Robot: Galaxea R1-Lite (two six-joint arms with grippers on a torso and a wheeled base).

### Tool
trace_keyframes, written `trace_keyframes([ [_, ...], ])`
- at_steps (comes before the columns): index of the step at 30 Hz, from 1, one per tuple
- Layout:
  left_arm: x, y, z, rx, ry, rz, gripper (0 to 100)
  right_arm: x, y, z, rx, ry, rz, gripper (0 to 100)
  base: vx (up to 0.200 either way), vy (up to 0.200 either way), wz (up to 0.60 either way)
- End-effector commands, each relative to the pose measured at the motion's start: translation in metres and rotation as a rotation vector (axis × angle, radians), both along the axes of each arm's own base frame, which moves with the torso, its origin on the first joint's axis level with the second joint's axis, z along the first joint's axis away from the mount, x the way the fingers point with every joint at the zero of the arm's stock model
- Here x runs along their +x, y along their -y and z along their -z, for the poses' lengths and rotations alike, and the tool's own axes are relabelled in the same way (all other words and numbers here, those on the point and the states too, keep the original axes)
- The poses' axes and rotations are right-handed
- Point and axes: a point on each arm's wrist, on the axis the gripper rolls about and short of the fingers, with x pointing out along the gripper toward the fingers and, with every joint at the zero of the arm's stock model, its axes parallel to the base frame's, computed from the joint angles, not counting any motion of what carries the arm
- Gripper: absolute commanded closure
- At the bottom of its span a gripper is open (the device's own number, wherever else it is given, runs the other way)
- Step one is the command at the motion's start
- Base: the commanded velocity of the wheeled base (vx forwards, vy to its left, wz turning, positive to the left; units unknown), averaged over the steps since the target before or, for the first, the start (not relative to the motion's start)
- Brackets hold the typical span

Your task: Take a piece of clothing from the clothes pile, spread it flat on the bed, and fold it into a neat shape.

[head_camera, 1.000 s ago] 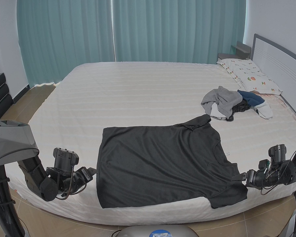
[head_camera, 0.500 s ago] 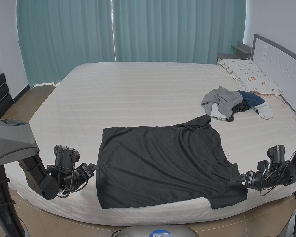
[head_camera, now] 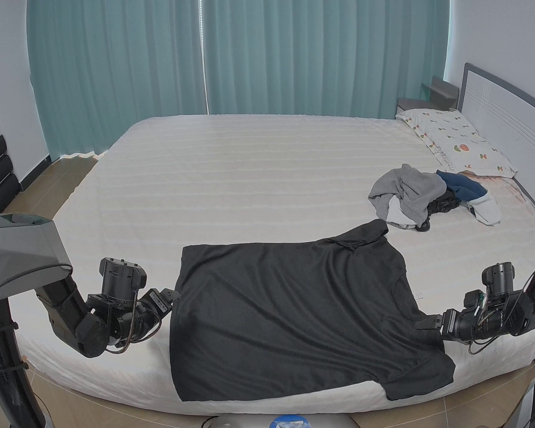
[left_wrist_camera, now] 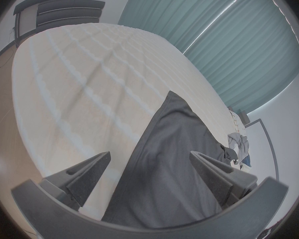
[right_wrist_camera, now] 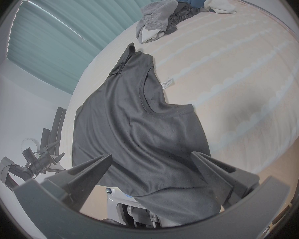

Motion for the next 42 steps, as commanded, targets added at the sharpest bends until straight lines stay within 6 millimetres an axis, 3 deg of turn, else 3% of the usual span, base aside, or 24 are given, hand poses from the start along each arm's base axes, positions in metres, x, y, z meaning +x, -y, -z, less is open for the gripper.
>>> trace_keyframes([
  [1, 0.006, 0.002, -0.003, -0.007, 0.022, -0.002, 0, 0.000, -0.001, 0.001, 0.002, -0.005, -0.005, 0, 0.000, 0.000, 0.00],
  [7, 0.029, 0.005, -0.014, -0.018, 0.092, -0.013, 0, 0.000, -0.005, 0.002, 0.025, -0.020, 0.004, 0, 0.000, 0.000, 0.00],
  [13, 0.070, 0.002, -0.013, -0.008, 0.168, -0.026, 0, 0.004, -0.006, 0.004, 0.051, -0.025, 0.024, 0, 0.000, 0.000, 0.00],
  [18, 0.117, 0.001, 0.012, 0.028, 0.181, -0.024, 0, 0.004, -0.013, 0.000, 0.095, -0.016, 0.032, 0, 0.000, 0.000, 0.00],
  [19, 0.117, 0.001, 0.013, 0.029, 0.180, -0.024, 0, 0.004, -0.013, 0.000, 0.095, -0.015, 0.033, 0, 0.000, 0.000, 0.00],
  [20, 0.135, 0.001, 0.018, 0.030, 0.202, -0.026, 0, 0.005, -0.015, -0.001, 0.102, -0.010, 0.034, 0, 0.000, 0.000, 0.00],
  [26, 0.177, 0.007, 0.040, 0.058, 0.220, -0.015, 0, 0.006, -0.016, 0.001, 0.102, -0.015, 0.029, 0, 0.000, 0.000, 0.00],
  [29, 0.197, 0.010, 0.041, 0.056, 0.253, -0.017, 0, 0.006, -0.016, 0.000, 0.102, -0.012, 0.029, 0, 0.000, 0.000, 0.00],
  [34, 0.217, 0.015, 0.045, 0.060, 0.275, -0.028, 0, 0.007, -0.016, 0.001, 0.103, -0.016, 0.031, 0, 0.000, 0.000, 0.00],
  [42, 0.217, 0.012, 0.054, 0.079, 0.262, -0.055, 0, 0.010, -0.017, -0.001, 0.106, -0.004, 0.032, 0, 0.000, 0.000, 0.00],
])
